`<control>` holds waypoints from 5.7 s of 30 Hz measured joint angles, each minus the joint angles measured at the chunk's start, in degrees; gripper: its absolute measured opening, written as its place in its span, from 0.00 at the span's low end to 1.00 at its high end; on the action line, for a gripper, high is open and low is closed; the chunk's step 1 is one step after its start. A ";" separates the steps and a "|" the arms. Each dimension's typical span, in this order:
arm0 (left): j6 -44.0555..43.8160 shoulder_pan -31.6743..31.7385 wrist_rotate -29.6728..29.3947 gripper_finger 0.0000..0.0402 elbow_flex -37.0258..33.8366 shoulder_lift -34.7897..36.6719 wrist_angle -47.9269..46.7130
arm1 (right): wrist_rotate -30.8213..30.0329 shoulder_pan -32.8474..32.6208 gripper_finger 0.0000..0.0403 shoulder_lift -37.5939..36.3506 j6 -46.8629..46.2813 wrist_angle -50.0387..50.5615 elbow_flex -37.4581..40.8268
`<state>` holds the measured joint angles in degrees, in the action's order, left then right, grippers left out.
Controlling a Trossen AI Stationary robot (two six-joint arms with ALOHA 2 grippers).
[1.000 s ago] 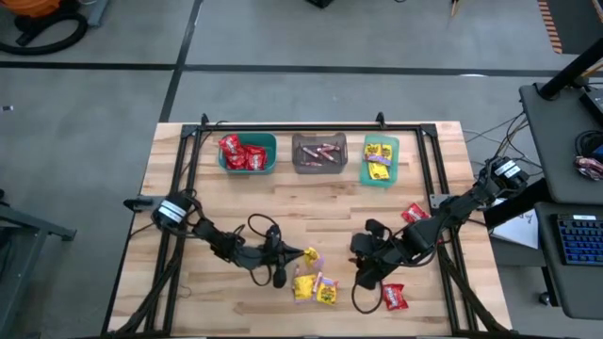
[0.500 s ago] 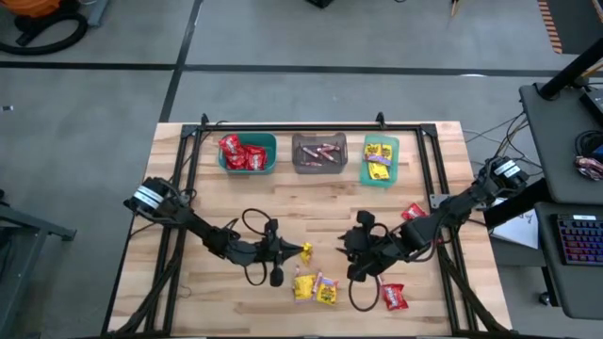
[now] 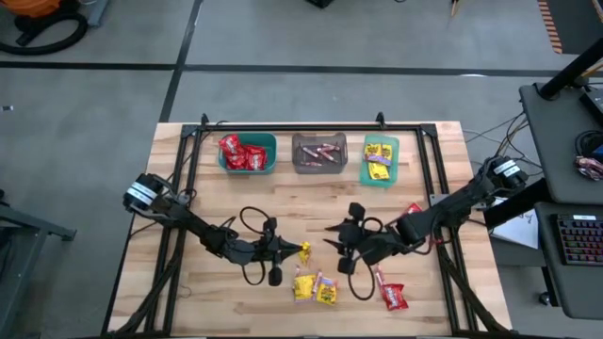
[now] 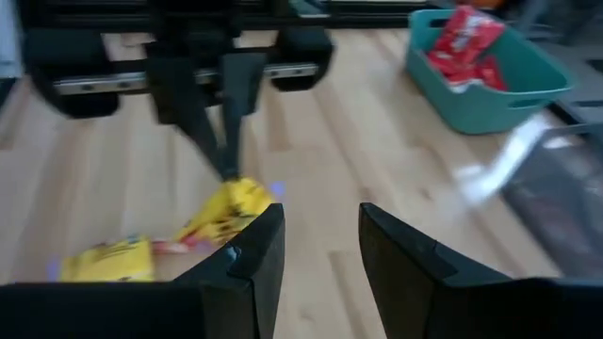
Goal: Sort candy
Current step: Put the yellow candy into the light green bin
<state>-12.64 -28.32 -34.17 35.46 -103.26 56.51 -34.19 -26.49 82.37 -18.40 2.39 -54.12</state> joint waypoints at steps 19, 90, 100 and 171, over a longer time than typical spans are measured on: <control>3.85 0.09 -2.88 0.00 6.21 -0.09 -4.01 | 4.82 1.65 0.32 9.25 2.61 -13.63 3.05; -5.77 2.93 0.83 0.00 4.94 -8.75 -15.94 | 7.16 1.67 0.32 8.59 -4.67 -8.70 3.80; -8.28 2.89 2.19 0.00 4.99 -9.89 -16.27 | 7.16 1.67 0.32 8.59 -4.61 -8.67 3.80; -10.88 -0.37 11.13 0.00 2.77 -3.48 -25.83 | 16.17 9.94 0.32 20.59 -7.26 -23.73 3.80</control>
<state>-23.53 -28.69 -23.05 38.23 -106.74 30.69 -18.02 -16.56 102.96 -25.66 -21.34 -50.33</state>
